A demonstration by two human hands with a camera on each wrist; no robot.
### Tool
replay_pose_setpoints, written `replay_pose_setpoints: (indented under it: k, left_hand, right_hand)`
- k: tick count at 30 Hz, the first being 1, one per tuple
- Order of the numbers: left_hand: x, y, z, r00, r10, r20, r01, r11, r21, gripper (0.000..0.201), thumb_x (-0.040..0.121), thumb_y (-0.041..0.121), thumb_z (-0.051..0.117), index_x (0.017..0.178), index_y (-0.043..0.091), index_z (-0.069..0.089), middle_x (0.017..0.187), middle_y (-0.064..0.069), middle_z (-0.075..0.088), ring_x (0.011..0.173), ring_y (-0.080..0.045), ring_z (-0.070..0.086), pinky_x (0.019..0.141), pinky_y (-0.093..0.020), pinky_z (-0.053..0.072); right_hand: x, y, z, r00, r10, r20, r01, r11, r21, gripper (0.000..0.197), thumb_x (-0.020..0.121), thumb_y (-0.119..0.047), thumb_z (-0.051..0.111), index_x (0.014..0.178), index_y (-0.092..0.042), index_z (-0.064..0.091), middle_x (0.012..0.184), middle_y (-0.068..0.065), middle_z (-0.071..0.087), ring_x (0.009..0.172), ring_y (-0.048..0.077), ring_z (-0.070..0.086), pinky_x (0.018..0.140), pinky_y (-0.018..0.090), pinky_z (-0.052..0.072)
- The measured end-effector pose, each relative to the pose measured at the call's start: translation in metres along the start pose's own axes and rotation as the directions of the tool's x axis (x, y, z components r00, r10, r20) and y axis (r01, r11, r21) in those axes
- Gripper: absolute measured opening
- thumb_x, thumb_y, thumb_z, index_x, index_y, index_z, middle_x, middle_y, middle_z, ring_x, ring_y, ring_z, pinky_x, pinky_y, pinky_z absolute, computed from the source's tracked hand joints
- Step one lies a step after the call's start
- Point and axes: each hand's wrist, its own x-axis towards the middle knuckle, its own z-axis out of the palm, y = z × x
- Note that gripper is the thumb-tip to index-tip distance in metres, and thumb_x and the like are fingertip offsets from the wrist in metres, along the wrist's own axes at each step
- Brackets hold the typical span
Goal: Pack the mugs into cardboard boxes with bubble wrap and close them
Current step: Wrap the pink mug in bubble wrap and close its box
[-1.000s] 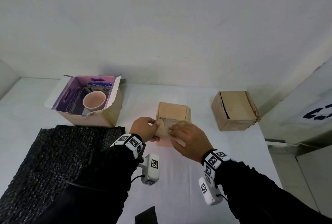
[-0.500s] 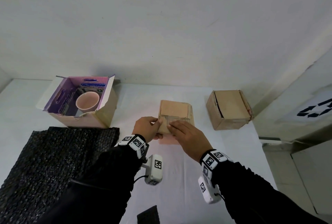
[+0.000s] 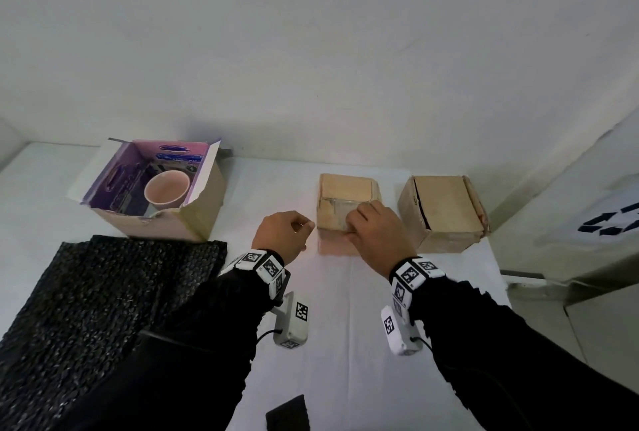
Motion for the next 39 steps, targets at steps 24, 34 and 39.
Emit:
replay_pose_setpoints:
  k: [24, 34, 39]
  left_hand:
    - [-0.099, -0.283, -0.218, 0.963, -0.247, 0.109, 0.138, 0.798, 0.587, 0.069, 0.072, 0.044, 0.076, 0.133, 0.031, 0.045, 0.138, -0.004, 0.034, 0.126, -0.032, 0.039, 0.102, -0.042, 0.042]
    - [-0.111, -0.307, -0.214, 0.988, -0.043, -0.148, 0.122, 0.806, 0.579, 0.115, 0.055, 0.093, 0.046, 0.147, 0.028, 0.023, 0.139, -0.002, 0.033, 0.127, -0.027, 0.031, 0.103, -0.045, 0.029]
    - [-0.101, -0.307, -0.225, 0.917, 0.395, -0.049, -0.305, 0.777, 0.550, 0.106, 0.064, 0.082, 0.051, 0.151, 0.031, 0.018, 0.154, 0.001, 0.022, 0.141, -0.020, 0.020, 0.112, -0.049, 0.015]
  right_hand:
    - [0.061, -0.340, 0.103, 0.877, 0.076, 0.474, -0.225, 0.938, 0.265, 0.059, 0.085, -0.059, 0.053, 0.133, -0.027, 0.043, 0.130, 0.002, 0.047, 0.121, 0.027, 0.043, 0.097, 0.044, 0.042]
    - [0.052, -0.365, 0.132, 0.990, 0.082, 0.119, -0.106, 0.971, 0.216, 0.018, 0.075, -0.035, 0.071, 0.090, -0.029, 0.065, 0.117, -0.003, 0.051, 0.106, 0.022, 0.047, 0.083, 0.040, 0.042]
    - [0.077, -0.363, 0.117, 0.990, 0.112, 0.088, -0.142, 0.724, 0.675, 0.022, 0.085, -0.003, 0.060, 0.096, -0.021, 0.067, 0.104, -0.005, 0.061, 0.100, 0.014, 0.056, 0.093, 0.031, 0.045]
